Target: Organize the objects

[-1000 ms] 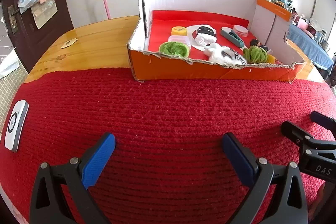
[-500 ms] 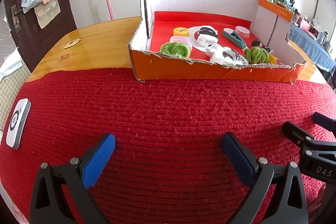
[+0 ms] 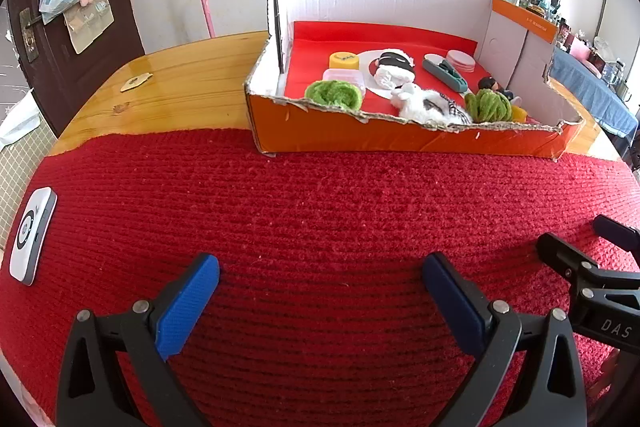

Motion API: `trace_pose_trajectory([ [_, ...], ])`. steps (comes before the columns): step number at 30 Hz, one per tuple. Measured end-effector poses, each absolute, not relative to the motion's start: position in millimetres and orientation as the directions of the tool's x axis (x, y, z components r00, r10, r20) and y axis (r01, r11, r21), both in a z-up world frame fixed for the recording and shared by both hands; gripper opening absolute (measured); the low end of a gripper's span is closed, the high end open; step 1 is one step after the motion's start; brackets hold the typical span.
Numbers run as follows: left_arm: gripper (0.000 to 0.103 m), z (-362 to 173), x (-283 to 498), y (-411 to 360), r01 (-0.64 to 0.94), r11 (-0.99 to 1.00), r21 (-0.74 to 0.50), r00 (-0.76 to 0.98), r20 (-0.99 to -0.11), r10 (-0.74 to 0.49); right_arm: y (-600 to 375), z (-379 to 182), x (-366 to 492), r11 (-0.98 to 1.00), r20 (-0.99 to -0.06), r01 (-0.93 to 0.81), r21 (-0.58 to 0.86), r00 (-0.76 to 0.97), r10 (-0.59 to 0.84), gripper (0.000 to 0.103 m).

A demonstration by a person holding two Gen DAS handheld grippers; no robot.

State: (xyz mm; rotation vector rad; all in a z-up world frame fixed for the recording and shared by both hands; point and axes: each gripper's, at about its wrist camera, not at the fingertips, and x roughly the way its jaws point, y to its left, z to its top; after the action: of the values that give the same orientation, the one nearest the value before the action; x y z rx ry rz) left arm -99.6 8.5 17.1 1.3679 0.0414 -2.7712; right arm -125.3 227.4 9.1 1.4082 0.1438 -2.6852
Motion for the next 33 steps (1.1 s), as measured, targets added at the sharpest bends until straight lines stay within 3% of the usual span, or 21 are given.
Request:
trace_pose_trajectory([
  [33, 0.103, 17.7, -98.7, 7.4, 0.05, -0.999, -0.011, -0.606, -0.795, -0.022, 227.2, 9.3, -125.0, -0.99, -0.823, 0.137, -0.034, -0.565, -0.05, 0.103],
])
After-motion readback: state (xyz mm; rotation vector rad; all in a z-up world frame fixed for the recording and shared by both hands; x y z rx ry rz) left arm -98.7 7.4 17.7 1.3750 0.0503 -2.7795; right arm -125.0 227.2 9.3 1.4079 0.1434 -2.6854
